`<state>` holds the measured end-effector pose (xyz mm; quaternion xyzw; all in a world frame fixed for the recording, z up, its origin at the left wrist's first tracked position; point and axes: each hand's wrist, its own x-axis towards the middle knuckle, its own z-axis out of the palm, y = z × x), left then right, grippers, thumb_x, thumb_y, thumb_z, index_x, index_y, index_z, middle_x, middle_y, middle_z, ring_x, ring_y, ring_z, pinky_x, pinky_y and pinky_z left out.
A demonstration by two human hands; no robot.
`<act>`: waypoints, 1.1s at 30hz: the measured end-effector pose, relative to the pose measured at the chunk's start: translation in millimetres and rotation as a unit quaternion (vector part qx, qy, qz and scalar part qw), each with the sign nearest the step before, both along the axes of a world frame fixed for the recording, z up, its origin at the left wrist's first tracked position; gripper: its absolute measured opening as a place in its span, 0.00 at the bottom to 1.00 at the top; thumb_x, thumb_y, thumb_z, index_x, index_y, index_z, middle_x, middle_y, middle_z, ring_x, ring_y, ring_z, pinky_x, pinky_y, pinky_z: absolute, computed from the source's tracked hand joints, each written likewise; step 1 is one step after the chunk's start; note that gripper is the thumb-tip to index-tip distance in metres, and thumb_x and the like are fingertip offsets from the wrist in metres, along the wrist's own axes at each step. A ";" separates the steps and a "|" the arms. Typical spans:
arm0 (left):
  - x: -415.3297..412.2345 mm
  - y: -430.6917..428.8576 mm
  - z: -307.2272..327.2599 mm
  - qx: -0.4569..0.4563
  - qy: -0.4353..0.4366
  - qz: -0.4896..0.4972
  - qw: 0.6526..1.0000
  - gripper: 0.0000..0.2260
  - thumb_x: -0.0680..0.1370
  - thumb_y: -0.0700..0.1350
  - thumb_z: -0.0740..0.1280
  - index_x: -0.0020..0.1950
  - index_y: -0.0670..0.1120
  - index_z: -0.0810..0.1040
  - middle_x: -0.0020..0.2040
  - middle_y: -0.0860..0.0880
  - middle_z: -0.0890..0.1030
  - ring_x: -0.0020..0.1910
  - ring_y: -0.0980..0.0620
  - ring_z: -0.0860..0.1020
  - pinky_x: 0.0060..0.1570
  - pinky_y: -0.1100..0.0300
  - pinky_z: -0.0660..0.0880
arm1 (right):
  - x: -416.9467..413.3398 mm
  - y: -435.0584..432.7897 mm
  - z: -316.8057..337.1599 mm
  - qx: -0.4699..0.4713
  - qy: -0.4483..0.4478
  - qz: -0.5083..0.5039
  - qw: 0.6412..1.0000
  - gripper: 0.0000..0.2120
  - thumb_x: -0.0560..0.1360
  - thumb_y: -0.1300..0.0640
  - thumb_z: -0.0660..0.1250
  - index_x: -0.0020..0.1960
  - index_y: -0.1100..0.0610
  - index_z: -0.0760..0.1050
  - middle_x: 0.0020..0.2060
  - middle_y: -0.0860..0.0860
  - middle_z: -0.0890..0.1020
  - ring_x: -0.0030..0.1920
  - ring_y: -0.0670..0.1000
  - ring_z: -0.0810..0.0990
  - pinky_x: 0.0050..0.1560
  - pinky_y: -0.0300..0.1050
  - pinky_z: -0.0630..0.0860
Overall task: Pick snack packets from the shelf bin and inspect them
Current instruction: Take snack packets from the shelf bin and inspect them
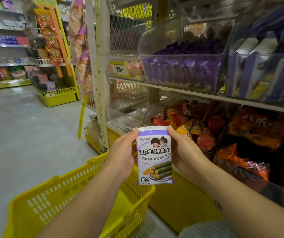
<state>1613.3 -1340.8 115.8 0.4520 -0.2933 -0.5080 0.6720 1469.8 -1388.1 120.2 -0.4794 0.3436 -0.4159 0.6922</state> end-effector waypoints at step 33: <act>0.1 15.6 -2.0 -0.034 -0.361 -0.055 0.930 0.21 0.81 0.46 0.63 0.74 0.54 0.65 0.65 0.54 0.77 0.61 0.56 0.77 0.63 0.49 0.74 | -8.6 14.0 7.5 -0.034 0.050 0.103 0.993 0.15 0.82 0.51 0.58 0.66 0.53 0.71 0.56 0.54 0.83 0.55 0.56 0.83 0.57 0.58 0.79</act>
